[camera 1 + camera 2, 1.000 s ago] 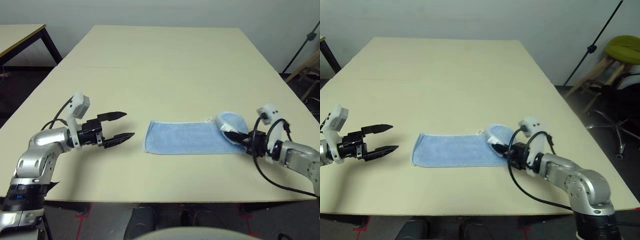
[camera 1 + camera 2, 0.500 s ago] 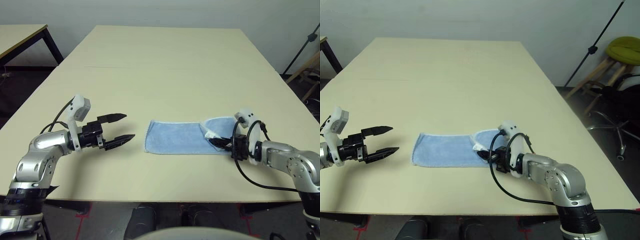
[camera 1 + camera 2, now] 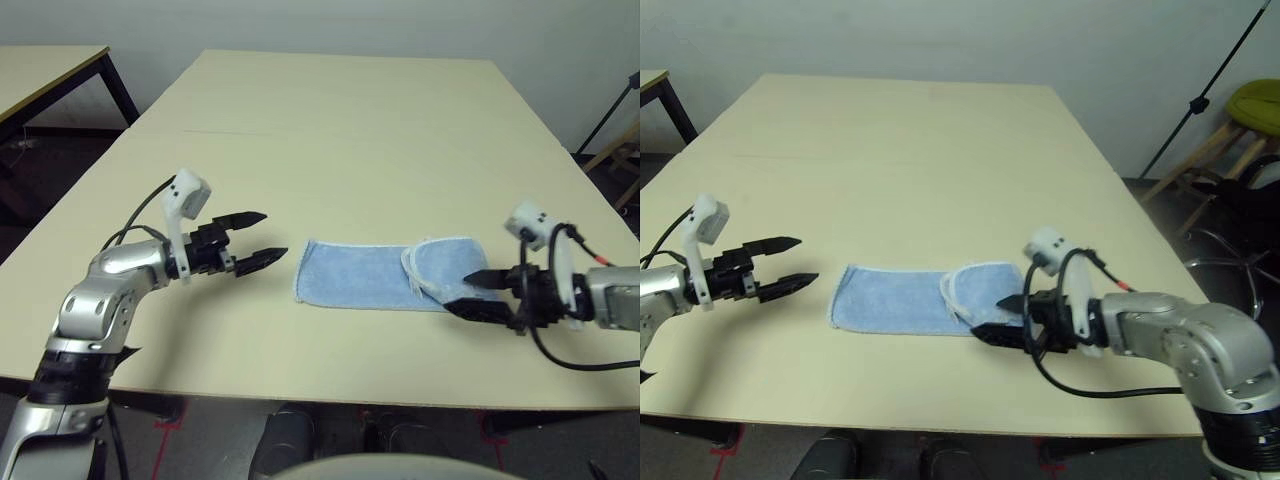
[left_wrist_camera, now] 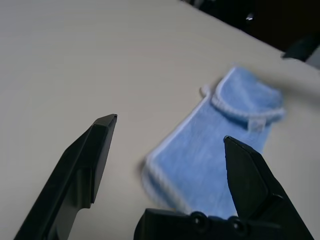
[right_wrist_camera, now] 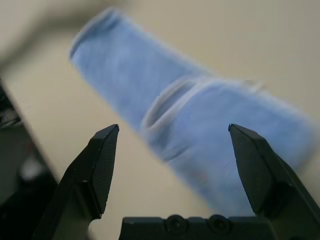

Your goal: Fold the towel and set it aside.

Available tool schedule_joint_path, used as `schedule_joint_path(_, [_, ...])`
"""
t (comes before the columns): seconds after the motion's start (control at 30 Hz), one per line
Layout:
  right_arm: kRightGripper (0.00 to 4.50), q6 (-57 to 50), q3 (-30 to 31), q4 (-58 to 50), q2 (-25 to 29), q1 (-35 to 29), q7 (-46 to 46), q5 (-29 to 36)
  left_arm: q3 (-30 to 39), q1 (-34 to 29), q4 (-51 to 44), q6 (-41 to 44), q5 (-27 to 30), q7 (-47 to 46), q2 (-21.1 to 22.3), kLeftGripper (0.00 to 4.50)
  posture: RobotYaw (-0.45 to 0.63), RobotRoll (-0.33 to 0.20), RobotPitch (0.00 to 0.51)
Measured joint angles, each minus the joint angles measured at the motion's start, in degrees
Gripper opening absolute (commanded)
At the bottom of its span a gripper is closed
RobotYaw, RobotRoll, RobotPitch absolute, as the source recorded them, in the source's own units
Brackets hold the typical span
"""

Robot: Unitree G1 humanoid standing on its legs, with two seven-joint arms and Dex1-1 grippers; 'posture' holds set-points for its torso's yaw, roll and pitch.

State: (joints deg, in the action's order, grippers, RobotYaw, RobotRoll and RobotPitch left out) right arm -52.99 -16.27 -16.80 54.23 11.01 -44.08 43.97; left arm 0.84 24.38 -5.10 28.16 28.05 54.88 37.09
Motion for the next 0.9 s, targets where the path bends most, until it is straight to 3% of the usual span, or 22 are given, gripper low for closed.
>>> schedule_joint_path(0.17, [4.47,16.7,-0.8,12.1,-6.8,1.8,4.4,-10.9,-6.4,5.6,2.6,-2.1,-2.3,0.8,-7.2,4.5,0.07,0.0,0.046])
schedule_joint_path(0.33, [4.47,22.3,-0.2,12.8,-15.5,-0.7,8.0,-13.6,-12.8,11.6,9.9,-4.6,-6.7,-0.3,-17.0,4.5,0.05,0.0,0.045])
schedule_joint_path(0.47, [3.5,22.4,0.7,12.8,-19.0,-1.2,9.1,-13.7,-17.0,13.9,16.7,-8.0,-10.8,0.1,-21.3,3.53,0.04,0.0,0.045])
schedule_joint_path(0.77, [0.03,21.8,3.6,12.5,-20.9,-0.3,10.4,-15.1,-21.7,18.4,27.1,-12.5,-17.2,2.3,-27.6,0.28,0.04,0.0,0.043])
schedule_joint_path(0.8, [0.0,21.7,3.9,12.5,-21.0,-0.3,10.5,-15.3,-22.0,18.5,28.1,-12.9,-17.7,2.5,-28.1,0.02,0.04,0.0,0.043])
schedule_joint_path(0.9, [0.0,21.5,4.7,12.5,-21.7,-0.2,11.0,-16.3,-23.2,18.9,31.8,-14.3,-19.4,3.0,-29.9,0.02,0.04,0.0,0.042])
